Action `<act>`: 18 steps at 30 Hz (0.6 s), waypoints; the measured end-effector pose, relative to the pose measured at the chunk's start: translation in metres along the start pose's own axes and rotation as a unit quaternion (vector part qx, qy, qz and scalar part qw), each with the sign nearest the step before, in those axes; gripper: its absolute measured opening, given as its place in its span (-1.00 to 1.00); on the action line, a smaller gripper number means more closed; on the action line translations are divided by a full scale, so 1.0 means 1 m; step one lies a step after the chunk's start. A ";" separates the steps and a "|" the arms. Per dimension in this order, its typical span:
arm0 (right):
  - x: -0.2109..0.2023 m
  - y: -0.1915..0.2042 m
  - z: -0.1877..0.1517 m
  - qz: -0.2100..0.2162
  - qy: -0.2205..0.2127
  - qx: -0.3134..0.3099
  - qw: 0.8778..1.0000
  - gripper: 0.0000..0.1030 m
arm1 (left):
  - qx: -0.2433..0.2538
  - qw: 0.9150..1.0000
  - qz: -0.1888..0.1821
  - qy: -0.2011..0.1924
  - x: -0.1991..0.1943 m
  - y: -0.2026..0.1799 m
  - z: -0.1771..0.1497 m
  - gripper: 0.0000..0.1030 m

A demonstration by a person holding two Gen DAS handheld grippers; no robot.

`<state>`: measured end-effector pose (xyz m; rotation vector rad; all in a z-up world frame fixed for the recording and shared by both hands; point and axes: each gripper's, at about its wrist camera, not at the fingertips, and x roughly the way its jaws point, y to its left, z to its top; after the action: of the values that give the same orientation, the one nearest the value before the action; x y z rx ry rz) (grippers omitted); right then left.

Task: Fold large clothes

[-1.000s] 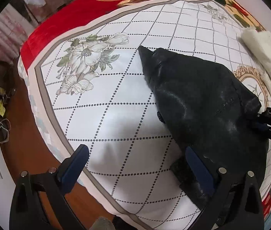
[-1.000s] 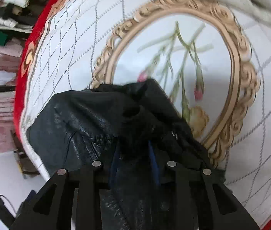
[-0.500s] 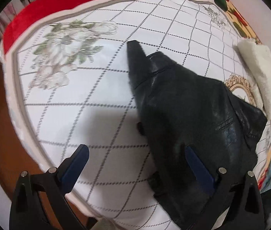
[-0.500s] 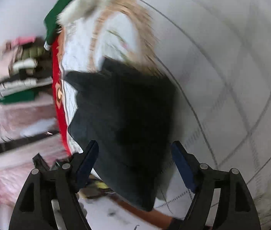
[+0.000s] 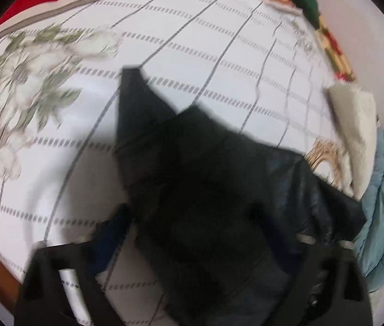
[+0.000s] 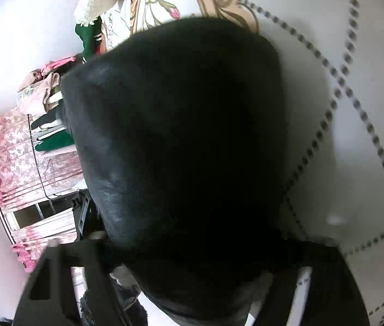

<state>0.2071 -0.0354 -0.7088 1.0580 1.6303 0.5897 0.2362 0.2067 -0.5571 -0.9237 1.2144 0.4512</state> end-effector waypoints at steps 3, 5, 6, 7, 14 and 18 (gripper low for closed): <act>0.002 0.012 0.005 -0.004 -0.001 -0.008 1.000 0.13 | 0.003 1.000 -0.004 -0.021 -0.007 -0.006 0.004 -0.29; 0.002 0.022 0.009 0.001 -0.003 -0.011 1.000 0.04 | 0.019 0.999 -0.004 -0.034 -0.013 -0.014 0.003 -0.61; 0.002 0.028 0.011 0.000 -0.004 -0.016 1.000 0.00 | 0.027 0.999 -0.004 -0.039 -0.018 -0.019 0.002 -0.65; 0.001 0.036 0.013 -0.002 -0.006 -0.023 1.000 -0.03 | 0.034 0.998 -0.001 -0.045 -0.025 -0.024 0.001 -0.68; -0.011 0.093 0.030 -0.002 -0.001 -0.051 0.999 -0.10 | 0.045 0.996 -0.010 -0.075 -0.072 -0.050 0.013 -0.73; -0.027 0.145 0.046 0.002 -0.002 -0.075 0.997 -0.12 | 0.054 0.994 -0.019 -0.091 -0.101 -0.080 0.030 -0.73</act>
<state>0.3019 0.0063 -0.5936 0.9514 1.5551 0.7026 0.2807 0.2021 -0.4326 -0.7933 1.0442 0.4255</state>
